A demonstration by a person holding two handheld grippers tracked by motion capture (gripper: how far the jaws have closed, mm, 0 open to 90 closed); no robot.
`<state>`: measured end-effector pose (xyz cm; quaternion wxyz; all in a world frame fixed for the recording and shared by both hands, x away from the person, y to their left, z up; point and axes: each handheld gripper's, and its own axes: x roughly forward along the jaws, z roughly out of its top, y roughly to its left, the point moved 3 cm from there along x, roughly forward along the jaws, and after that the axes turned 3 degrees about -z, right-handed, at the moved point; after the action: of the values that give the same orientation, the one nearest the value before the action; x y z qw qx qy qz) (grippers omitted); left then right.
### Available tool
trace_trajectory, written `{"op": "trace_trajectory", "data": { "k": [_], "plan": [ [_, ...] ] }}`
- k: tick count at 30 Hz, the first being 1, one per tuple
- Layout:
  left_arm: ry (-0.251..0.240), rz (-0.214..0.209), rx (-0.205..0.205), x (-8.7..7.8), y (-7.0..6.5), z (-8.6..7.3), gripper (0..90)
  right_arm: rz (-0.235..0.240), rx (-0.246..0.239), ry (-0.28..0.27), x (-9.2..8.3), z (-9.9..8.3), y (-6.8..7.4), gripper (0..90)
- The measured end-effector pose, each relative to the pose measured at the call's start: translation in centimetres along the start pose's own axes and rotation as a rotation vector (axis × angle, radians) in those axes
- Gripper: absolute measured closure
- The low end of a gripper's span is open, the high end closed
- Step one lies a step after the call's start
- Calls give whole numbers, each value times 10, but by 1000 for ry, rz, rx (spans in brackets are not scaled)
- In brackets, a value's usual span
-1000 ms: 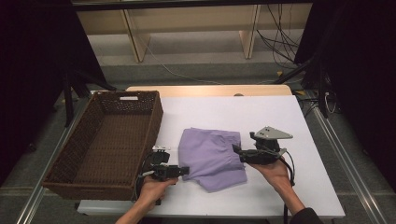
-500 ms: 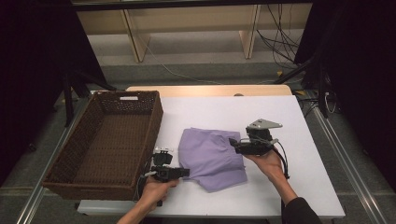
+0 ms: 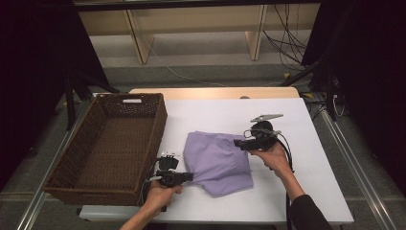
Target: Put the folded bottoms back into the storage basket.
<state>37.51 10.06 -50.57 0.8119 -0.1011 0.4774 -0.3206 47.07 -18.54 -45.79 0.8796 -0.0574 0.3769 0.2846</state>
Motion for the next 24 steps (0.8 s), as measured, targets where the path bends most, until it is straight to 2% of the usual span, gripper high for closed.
{"op": "trace_trajectory", "data": {
  "k": [1, 4, 5, 10, 16, 24],
  "plan": [
    [1, 1, 5, 0, 0, 0, 877, -1, 4, 32, 6, 1, -3, 146],
    [0, 3, 16, -1, -1, 0, 879, 9, 25, 61, 12, 2, -7, 144],
    [-1, 3, 21, -2, -1, 1, 879, 20, 34, 95, 18, 2, -10, 146],
    [-3, 2, 29, -3, -1, 1, 879, 20, 35, 146, 28, -2, -16, 149],
    [-5, 3, 36, -4, -1, 2, 879, 23, 53, 174, 36, -4, -18, 150],
    [-4, 8, 48, -5, 0, 2, 880, 41, 44, 220, 47, -8, -14, 162]
  ]
}}
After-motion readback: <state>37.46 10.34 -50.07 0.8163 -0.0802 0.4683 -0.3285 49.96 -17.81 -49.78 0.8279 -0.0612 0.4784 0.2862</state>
